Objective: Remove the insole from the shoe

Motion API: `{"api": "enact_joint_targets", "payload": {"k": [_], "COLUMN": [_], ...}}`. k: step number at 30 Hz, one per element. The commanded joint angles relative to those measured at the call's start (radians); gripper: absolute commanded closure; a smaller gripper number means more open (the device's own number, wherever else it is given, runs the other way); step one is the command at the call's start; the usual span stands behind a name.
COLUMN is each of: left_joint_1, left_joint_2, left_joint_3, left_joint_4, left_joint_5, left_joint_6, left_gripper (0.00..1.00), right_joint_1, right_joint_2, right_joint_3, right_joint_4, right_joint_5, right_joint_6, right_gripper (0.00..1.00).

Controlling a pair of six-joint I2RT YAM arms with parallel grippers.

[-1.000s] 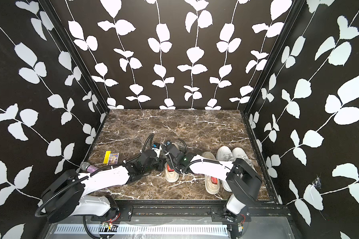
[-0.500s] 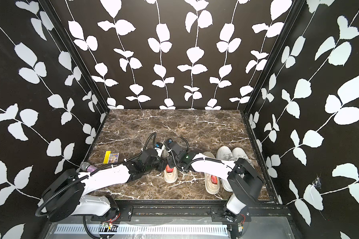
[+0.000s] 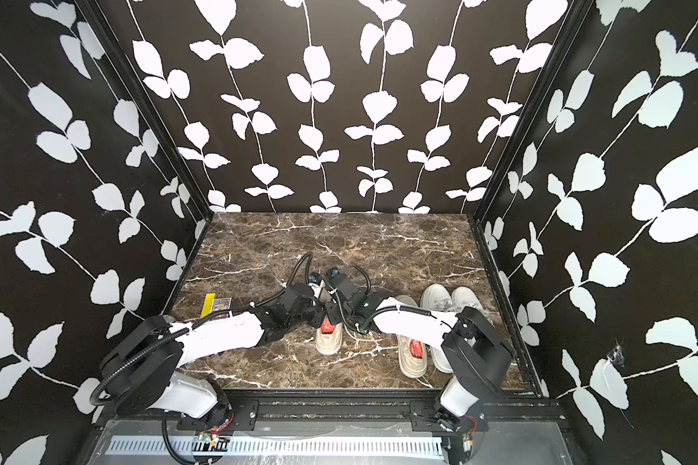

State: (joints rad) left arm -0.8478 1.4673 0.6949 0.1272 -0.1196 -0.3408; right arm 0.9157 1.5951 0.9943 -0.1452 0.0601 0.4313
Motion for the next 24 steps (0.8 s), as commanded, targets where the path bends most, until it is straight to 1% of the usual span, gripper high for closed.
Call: {"api": "enact_joint_targets", "payload": {"k": [1, 5, 8, 13, 17, 21, 24], "left_joint_1": [0.0, -0.001, 0.0, 0.0, 0.0, -0.001, 0.0], "left_joint_2": [0.015, 0.021, 0.019, 0.016, 0.027, 0.041, 0.048], "left_joint_3": [0.045, 0.047, 0.043, 0.036, 0.041, 0.049, 0.052], "left_joint_4": [0.063, 0.061, 0.061, 0.058, 0.058, 0.053, 0.056], "left_joint_5": [-0.003, 0.001, -0.012, -0.042, -0.041, -0.042, -0.041], "left_joint_6": [0.033, 0.015, -0.008, -0.06, -0.095, -0.123, -0.139], "left_gripper": [0.74, 0.91, 0.99, 1.0, 1.0, 1.0, 1.0], "right_joint_1": [0.022, 0.022, 0.023, 0.022, 0.022, 0.022, 0.023], "right_joint_2": [-0.046, -0.059, -0.07, -0.096, -0.128, -0.175, -0.213], "right_joint_3": [-0.022, -0.038, -0.045, -0.054, -0.069, -0.089, -0.102], "right_joint_4": [0.062, 0.064, 0.057, 0.036, 0.014, -0.016, -0.039], "right_joint_5": [-0.05, -0.025, 0.002, 0.039, 0.06, 0.064, 0.066], "right_joint_6": [-0.009, 0.002, 0.002, 0.006, 0.017, 0.034, 0.058], "right_gripper": [1.0, 0.99, 0.92, 0.82, 0.69, 0.64, 0.63]}}
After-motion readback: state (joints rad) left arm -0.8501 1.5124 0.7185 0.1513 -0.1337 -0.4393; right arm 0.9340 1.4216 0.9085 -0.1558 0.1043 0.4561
